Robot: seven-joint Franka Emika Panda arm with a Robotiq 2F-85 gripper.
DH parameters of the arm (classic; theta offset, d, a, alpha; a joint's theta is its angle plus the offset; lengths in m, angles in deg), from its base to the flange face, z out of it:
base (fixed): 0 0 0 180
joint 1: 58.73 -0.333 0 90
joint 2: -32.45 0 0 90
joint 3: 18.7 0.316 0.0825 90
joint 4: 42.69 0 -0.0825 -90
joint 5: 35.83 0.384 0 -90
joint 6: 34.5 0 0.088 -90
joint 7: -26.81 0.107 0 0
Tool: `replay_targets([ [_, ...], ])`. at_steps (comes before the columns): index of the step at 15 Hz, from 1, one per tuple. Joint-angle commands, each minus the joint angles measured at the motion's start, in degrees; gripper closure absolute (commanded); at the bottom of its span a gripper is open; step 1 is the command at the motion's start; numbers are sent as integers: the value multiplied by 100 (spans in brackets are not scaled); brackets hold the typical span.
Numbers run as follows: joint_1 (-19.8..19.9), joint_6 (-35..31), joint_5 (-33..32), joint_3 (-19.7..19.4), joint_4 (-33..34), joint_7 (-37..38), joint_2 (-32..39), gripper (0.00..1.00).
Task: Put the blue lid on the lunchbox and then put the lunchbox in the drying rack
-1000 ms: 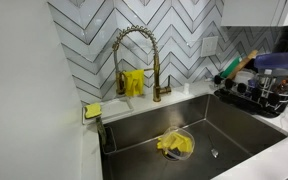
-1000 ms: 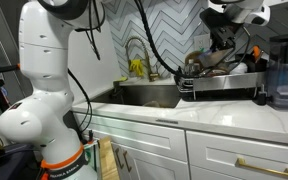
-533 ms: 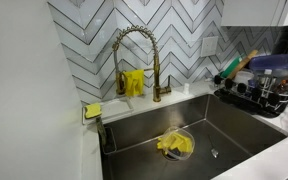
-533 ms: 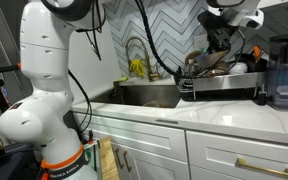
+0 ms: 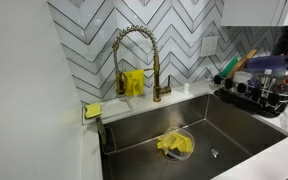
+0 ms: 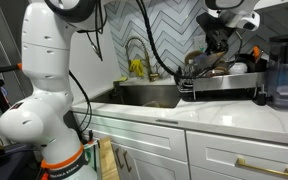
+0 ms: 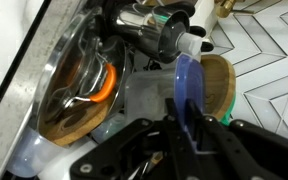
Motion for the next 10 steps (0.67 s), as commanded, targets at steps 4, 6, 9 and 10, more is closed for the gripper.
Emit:
replay_targets([
  [4, -43, -64, -251, 35, 92, 220, 82, 96],
  [6, -40, -61, -266, 41, 99, 228, 82, 96],
  [9, -33, -37, -282, 53, 110, 260, 86, 57],
  [10, -18, 1, -259, 62, 128, 276, 96, 55],
])
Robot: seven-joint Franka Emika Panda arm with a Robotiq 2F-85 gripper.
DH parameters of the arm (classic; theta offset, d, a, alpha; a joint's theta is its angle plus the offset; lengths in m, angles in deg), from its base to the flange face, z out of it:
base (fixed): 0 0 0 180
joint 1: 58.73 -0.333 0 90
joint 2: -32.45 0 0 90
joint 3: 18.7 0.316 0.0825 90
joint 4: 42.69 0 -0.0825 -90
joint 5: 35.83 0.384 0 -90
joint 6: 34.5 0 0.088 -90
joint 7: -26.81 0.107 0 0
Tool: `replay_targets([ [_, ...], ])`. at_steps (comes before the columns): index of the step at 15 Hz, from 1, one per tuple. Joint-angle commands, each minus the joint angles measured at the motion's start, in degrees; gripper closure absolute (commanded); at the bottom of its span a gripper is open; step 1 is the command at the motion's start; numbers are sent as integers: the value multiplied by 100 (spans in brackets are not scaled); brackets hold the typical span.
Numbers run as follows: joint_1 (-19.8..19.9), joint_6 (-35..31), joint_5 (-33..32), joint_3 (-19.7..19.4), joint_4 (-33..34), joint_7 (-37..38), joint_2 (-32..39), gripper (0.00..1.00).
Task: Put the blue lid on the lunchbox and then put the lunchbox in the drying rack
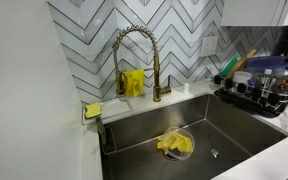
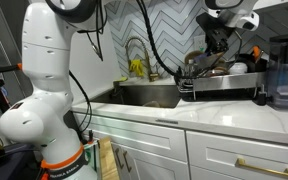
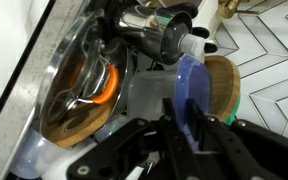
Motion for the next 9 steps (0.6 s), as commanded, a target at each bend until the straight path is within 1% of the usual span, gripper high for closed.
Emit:
replay_targets([
  [1, 14, 29, -81, 41, 92, 154, 85, 47],
  [7, 42, 55, -82, 36, 103, 110, -47, 2],
  [8, 52, 66, -86, 27, 101, 124, -103, 0],
  [9, 59, 71, -96, 19, 104, 118, -152, 0],
])
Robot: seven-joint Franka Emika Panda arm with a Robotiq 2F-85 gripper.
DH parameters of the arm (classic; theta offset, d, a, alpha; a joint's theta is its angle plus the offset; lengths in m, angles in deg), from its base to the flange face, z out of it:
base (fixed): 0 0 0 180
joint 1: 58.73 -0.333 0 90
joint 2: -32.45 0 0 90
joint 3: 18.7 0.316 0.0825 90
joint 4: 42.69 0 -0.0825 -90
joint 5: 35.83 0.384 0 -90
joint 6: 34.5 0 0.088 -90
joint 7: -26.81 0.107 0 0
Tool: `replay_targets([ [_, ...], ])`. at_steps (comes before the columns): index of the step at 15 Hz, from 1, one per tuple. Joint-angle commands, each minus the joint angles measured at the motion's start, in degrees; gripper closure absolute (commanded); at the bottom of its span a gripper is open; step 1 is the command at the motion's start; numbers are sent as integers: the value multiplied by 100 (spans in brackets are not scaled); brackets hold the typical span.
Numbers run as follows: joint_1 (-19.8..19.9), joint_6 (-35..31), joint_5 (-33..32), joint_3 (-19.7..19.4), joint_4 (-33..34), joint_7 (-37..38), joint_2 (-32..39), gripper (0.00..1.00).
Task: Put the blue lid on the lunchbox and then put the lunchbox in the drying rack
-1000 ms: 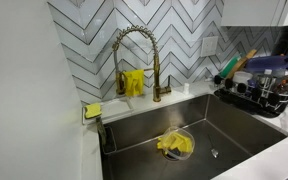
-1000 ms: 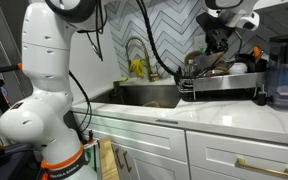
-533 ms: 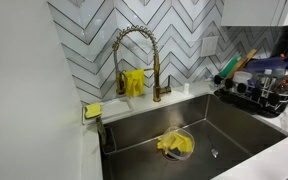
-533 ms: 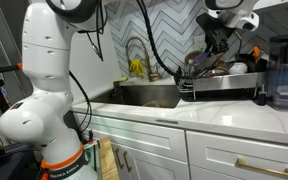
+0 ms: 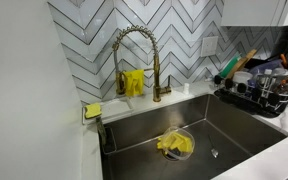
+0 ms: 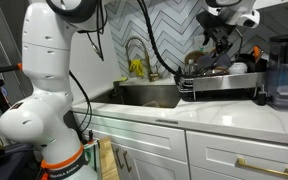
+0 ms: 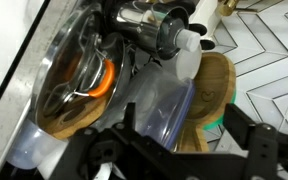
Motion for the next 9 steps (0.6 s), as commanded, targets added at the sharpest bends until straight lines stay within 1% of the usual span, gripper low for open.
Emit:
replay_targets([
  [1, 66, 109, -118, -8, -22, 87, -245, 0],
  [4, 98, 172, -295, -70, -113, -24, -571, 0],
  [6, 138, 363, -530, -128, -163, -152, -822, 0],
  [7, 154, 500, -676, -165, -182, -203, -962, 0],
  [9, 169, 815, -1168, -250, -186, -496, -1244, 0],
])
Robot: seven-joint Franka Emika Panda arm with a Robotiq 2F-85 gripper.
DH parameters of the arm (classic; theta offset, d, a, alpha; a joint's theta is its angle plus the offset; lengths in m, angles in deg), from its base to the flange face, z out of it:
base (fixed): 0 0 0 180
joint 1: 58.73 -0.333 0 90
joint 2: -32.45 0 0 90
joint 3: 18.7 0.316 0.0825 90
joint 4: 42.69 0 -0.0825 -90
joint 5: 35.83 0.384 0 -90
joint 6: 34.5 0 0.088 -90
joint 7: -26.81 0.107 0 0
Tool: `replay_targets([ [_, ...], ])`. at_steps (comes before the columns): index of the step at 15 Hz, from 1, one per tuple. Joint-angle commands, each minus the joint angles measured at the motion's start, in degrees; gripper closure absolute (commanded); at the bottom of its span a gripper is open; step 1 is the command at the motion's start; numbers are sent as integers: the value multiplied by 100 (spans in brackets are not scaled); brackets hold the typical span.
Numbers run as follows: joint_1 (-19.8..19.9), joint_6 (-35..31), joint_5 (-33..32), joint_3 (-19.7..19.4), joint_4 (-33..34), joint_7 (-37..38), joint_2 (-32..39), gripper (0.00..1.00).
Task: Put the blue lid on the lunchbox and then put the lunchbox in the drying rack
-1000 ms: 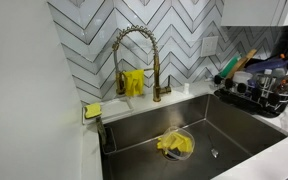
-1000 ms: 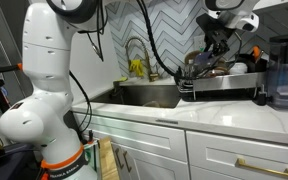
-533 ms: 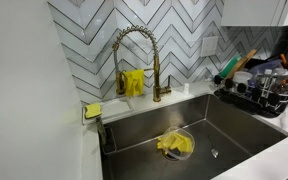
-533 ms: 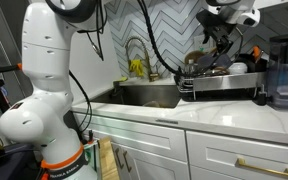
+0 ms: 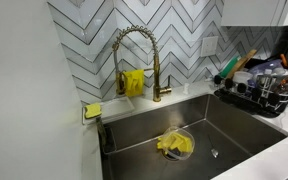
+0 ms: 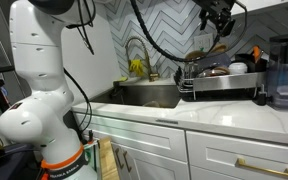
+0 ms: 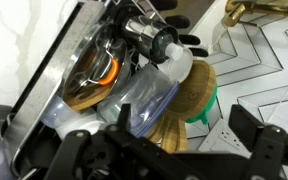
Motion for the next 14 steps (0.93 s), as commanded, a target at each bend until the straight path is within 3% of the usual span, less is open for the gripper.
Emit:
replay_targets([
  [1, 63, 546, -828, -131, -239, -553, -627, 0],
  [3, 47, 493, -1424, -191, -398, -1023, -946, 0],
  [6, 63, 214, -1783, -224, -678, -1533, -1362, 0],
  [8, 137, 542, -1400, -269, -715, -1803, -1521, 0],
  [9, 6, 454, -1563, -329, -321, -1519, -1174, 0],
  [14, -7, 523, -1503, -370, -478, -1667, -1384, 0],
])
